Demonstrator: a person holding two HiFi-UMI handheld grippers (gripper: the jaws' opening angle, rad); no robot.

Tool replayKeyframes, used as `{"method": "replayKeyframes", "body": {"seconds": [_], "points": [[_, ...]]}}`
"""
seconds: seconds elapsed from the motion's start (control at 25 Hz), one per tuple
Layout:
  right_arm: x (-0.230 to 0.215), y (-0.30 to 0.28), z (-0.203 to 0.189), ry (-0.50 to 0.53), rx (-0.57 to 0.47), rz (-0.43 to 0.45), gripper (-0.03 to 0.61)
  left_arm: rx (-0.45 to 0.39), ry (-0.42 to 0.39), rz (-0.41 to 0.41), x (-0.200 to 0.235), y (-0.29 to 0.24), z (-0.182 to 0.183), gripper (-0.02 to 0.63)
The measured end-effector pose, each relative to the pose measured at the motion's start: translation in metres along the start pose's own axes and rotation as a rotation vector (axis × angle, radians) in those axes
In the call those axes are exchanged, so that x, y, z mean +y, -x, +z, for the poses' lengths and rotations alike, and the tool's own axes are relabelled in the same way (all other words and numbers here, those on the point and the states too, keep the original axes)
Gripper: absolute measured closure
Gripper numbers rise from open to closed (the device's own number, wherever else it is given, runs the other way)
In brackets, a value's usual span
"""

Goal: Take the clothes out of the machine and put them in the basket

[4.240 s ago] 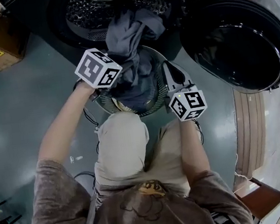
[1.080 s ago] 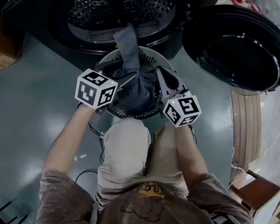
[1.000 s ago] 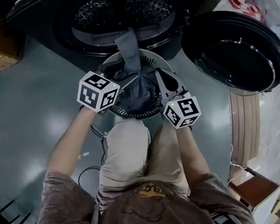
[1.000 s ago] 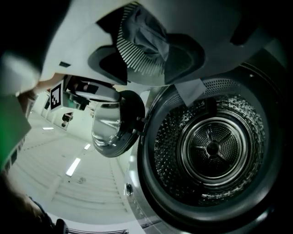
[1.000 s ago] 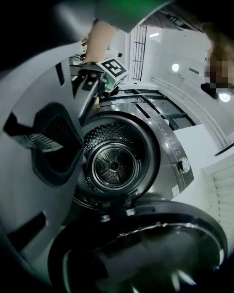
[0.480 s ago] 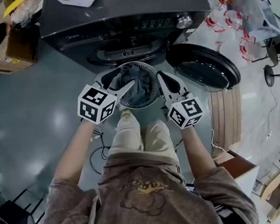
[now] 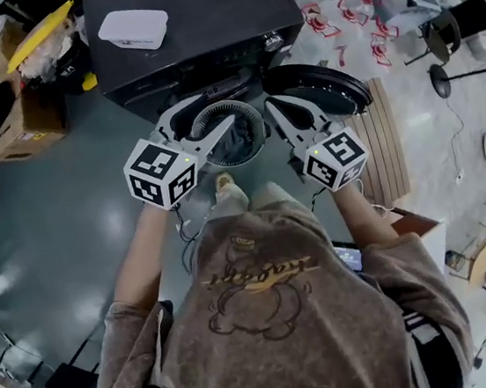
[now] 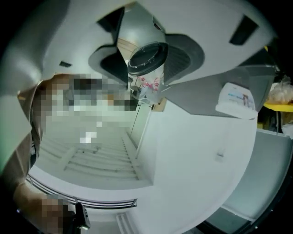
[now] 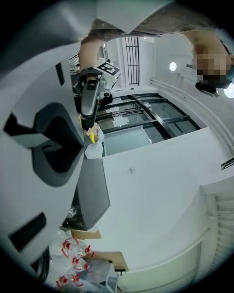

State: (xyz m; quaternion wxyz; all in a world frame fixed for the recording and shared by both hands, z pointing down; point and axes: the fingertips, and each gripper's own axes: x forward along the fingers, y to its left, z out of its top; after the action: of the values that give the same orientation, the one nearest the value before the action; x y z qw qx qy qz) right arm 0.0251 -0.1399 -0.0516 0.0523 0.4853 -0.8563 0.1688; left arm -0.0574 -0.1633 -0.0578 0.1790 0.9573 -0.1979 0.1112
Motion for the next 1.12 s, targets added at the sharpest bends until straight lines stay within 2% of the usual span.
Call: {"method": "replayKeyframes", "body": {"seconds": [0.12,0.24,0.4,0.48,0.64,0.8,1.12], "points": [[0.006,0.015,0.027,0.013,-0.016,-0.013,0.58,-0.043,-0.025,-0.022,-0.012,0.008,0.029,0.396],[0.001,0.029,0.046,0.02,-0.05,-0.039,0.58,-0.087,-0.034,-0.025,-0.02,0.01,0.046,0.469],[-0.007,0.036,0.059,0.051,-0.091,-0.055,0.58,-0.111,-0.117,0.027,-0.021,0.012,0.047,0.573],[-0.009,0.037,0.055,0.08,-0.095,-0.054,0.58,-0.115,-0.124,0.046,-0.019,0.012,0.042,0.601],[-0.017,0.036,0.043,0.106,-0.078,-0.018,0.58,-0.143,-0.08,0.073,-0.016,0.008,0.037,0.606],[-0.034,0.037,0.038,0.09,-0.078,-0.003,0.58,-0.17,-0.045,0.101,-0.013,-0.001,0.035,0.606],[-0.051,0.036,0.037,0.078,-0.086,0.023,0.58,-0.164,-0.047,0.122,-0.013,-0.021,0.03,0.606]]}}
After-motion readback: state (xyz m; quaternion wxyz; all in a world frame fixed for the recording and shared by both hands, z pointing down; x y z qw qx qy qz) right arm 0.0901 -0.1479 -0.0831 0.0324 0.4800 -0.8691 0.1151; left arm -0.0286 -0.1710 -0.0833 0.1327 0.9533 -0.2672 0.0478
